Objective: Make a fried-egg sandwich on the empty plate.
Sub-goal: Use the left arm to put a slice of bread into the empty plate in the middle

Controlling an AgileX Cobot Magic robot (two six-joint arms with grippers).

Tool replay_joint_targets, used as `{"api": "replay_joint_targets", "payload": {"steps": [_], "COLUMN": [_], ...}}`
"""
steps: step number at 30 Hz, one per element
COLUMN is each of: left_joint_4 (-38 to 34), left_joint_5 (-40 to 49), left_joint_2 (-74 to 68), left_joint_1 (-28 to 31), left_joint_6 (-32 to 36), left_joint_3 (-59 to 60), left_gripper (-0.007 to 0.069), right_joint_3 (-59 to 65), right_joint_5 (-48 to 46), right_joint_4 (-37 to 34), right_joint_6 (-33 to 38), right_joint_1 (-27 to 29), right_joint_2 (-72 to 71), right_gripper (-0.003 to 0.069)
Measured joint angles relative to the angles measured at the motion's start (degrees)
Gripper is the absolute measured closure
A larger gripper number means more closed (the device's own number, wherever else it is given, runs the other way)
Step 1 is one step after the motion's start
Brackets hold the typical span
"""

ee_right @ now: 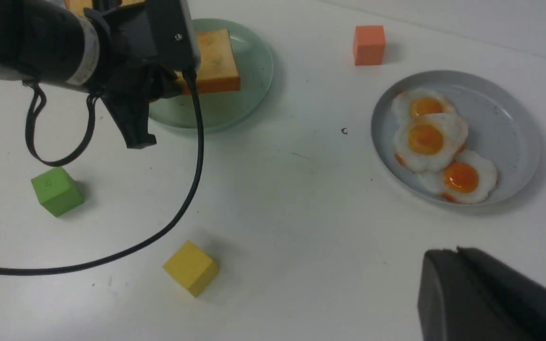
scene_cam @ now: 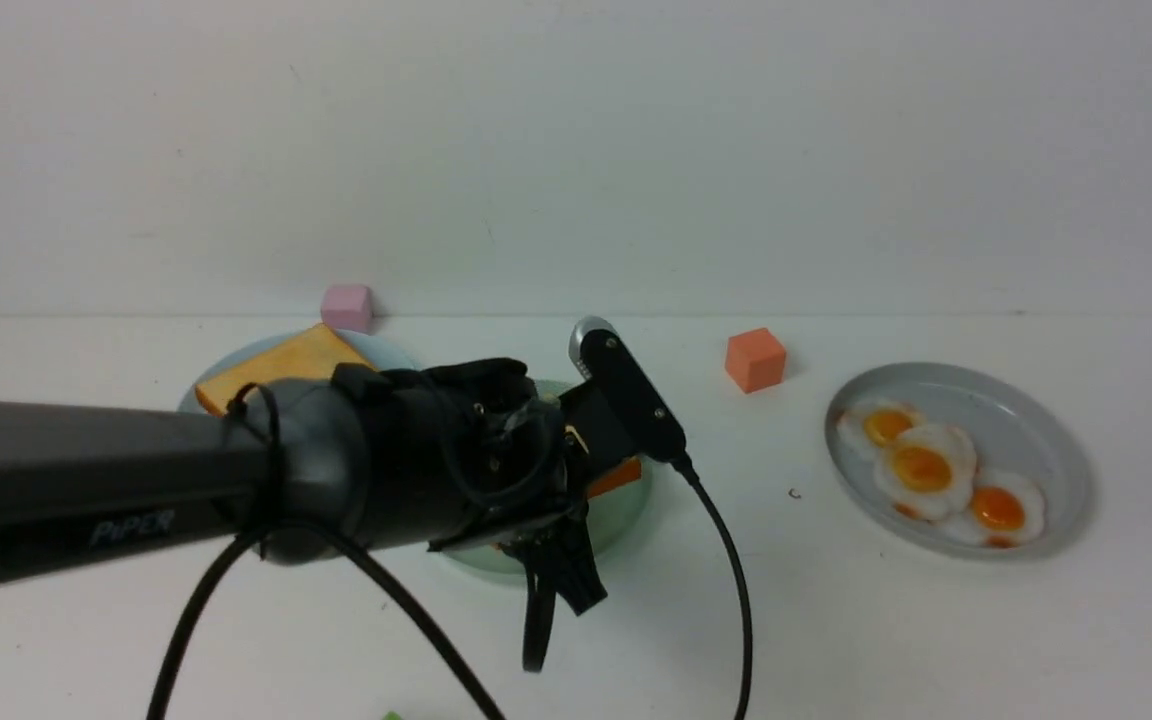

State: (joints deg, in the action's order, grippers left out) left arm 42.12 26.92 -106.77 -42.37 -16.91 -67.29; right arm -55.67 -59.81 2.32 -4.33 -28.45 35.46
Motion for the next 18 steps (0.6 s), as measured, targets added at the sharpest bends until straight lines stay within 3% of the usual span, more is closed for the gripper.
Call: {"api": "replay_joint_targets", "payload": {"steps": [7, 18], "left_joint_4": [5.43, 11.62], "left_joint_5": [-1.84, -1.9], "left_joint_2": [-1.97, -3.5], "left_joint_1": [0.0, 0.0], "left_joint_6": [-1.61, -15.01], "left_joint_3": [0.0, -0.11], "left_gripper": [0.054, 0.0316], "right_joint_3": [0.0, 0.0], "right_joint_5": [-0.45, -3.06], "right_joint_4": [-0.95, -3.56], "right_joint_6": [0.0, 0.0], "right_joint_1": [0.0, 0.0], "right_joint_2": [-0.14, -0.19], "right_gripper": [0.0613, 0.0606]}}
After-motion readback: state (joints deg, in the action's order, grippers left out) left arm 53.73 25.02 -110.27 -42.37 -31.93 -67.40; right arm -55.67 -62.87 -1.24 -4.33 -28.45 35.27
